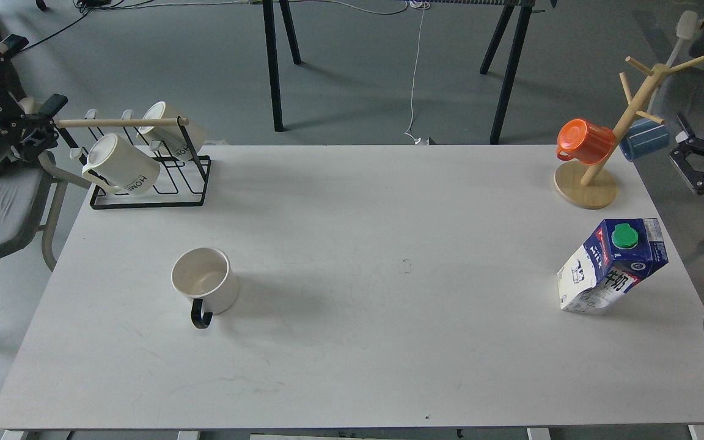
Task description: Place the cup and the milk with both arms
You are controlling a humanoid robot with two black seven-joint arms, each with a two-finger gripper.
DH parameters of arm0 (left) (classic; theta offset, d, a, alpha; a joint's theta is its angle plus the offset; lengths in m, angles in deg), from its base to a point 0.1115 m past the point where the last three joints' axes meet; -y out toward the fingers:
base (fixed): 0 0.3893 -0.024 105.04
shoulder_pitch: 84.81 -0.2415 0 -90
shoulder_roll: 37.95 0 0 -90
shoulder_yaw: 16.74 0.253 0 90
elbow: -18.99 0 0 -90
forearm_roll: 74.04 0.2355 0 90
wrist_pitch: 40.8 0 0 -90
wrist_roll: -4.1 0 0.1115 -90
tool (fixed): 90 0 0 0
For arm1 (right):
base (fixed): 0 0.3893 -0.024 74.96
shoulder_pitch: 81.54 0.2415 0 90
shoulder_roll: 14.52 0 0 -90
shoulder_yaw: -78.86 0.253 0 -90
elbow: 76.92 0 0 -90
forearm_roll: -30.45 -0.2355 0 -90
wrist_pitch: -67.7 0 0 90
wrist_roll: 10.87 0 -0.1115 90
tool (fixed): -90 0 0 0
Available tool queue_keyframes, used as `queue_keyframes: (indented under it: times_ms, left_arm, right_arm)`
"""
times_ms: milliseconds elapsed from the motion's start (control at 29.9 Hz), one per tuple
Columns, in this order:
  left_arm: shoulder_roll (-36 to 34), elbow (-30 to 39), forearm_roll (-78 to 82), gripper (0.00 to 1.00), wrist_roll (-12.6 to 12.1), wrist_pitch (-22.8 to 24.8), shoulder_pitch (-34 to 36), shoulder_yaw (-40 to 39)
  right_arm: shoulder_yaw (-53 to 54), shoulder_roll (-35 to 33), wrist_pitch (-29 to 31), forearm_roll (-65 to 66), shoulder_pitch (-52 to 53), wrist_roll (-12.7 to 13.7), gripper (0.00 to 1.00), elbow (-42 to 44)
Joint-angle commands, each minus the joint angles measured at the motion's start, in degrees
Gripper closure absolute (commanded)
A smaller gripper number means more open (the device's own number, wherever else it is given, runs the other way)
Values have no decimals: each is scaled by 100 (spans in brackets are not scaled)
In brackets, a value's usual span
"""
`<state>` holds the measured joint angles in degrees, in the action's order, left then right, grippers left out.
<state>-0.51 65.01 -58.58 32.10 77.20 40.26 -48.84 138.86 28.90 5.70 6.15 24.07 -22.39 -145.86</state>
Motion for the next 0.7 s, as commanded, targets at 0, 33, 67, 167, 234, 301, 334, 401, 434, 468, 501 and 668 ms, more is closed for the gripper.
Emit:
queue_keyframes:
  times_ms: [0,33,67,167,234,301,334,401,434,468,501,668]
  left_arm:
    - [-61,-23,-112,0,0,1,-18,-24]
    - [-61,-14,-174,0,0,1,-18,-24]
    - [-61,-23,-244,0,0,1,-27,-24]
    - [-52,-136,-306,0,0,1,-18,-33]
    - [-17,-373,-315,0,0,1,-27,-59]
    - [88,-680,-324,0,0,1,-9,-68]
    - [228,-821,-307,0,0,1,34,-77]
    - [352,-901,-106,0,0,1,114,-16]
    - [256,-902,226,0,0,1,166,-24]
    - [99,-875,699,0,0,1,306,-33]
    - [-42,-849,1252,0,0,1,481,-50]
    - [-263,-279,3847,0,0,1,1186,-59]
  right_arm:
    - [-5,43,0,-14,12,1,1,91]
    - [-5,52,0,-14,20,1,1,91]
    - [-5,61,0,-14,21,1,1,91]
    - [-14,61,0,-14,12,1,1,91]
    - [-5,61,0,-14,12,1,2,91]
    - [-5,61,0,-14,3,1,1,91]
    - [-5,61,0,-14,3,1,1,91]
    - [-5,61,0,-14,-23,1,2,91]
    - [4,61,0,-22,-50,1,2,82]
    - [21,70,0,-22,-76,1,2,82]
    - [21,70,0,-31,-94,1,1,64]
    - [56,70,0,-93,-313,-43,2,20]
